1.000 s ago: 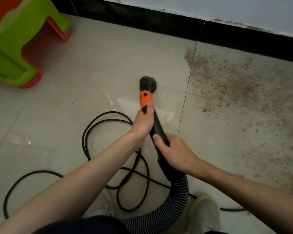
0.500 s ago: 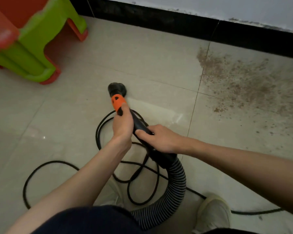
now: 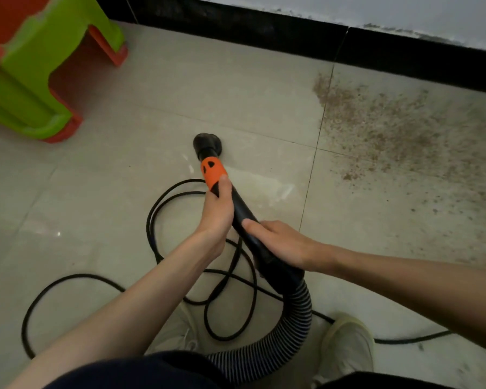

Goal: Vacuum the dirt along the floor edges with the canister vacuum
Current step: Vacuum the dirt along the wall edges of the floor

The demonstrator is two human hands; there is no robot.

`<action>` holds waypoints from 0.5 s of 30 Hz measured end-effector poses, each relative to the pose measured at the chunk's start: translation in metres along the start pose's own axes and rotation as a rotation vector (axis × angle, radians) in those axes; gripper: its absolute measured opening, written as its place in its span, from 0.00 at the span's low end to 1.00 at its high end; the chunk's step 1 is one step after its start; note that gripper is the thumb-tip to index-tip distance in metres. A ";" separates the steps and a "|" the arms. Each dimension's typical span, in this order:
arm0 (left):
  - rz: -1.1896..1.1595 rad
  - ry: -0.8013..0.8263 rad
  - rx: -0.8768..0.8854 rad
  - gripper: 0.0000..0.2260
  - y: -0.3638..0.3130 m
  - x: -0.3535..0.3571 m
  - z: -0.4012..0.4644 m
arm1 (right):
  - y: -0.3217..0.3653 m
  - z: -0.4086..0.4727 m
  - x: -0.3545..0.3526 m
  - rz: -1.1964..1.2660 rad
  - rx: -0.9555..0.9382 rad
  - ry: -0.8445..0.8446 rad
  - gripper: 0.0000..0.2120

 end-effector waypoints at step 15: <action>0.128 0.364 -0.057 0.20 0.014 0.045 -0.038 | -0.040 -0.043 0.002 0.458 0.111 0.093 0.21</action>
Point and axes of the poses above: each hand's wrist, its own z-axis towards the middle knuckle, its own x-axis out of the palm, y = z × x, the point moved 2 cm from there along z, towards the middle knuckle, and after that the axes turned 15 degrees about x, right-handed, at the moved point
